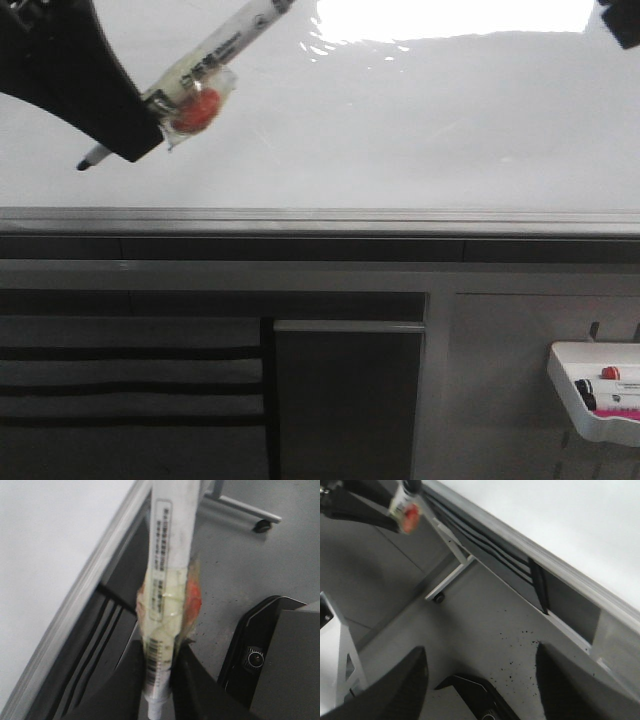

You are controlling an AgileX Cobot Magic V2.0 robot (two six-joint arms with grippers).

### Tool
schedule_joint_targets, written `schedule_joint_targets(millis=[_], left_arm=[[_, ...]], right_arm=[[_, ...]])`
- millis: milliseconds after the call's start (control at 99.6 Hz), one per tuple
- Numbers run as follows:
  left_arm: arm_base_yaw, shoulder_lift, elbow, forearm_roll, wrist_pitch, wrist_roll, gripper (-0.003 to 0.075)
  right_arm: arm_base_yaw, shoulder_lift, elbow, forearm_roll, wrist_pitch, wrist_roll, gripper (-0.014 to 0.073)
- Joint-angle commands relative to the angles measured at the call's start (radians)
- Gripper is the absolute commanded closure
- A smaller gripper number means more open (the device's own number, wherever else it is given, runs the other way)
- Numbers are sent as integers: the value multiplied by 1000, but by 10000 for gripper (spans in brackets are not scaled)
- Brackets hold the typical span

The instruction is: Write number 3 on whiteboard

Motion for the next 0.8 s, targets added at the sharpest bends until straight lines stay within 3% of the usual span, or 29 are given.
schedule_joint_targets(millis=[0, 131, 351, 683, 793], left_arm=[[-40, -32, -35, -119, -19, 119, 741], [-100, -32, -37, -121, -21, 139, 741], [-125, -32, -37, -119, -21, 139, 741], [-125, -39, -37, -116, -21, 139, 741], [-125, -39, -37, -114, -22, 139, 741]], right_arm=[[65, 27, -70, 79, 12, -112, 174], [191, 85, -137, 59, -8, -205, 174], [343, 176, -244, -42, -39, -216, 174], [459, 291, -327, -111, -49, -319, 179], [463, 300, -333, -111, -59, -360, 234]])
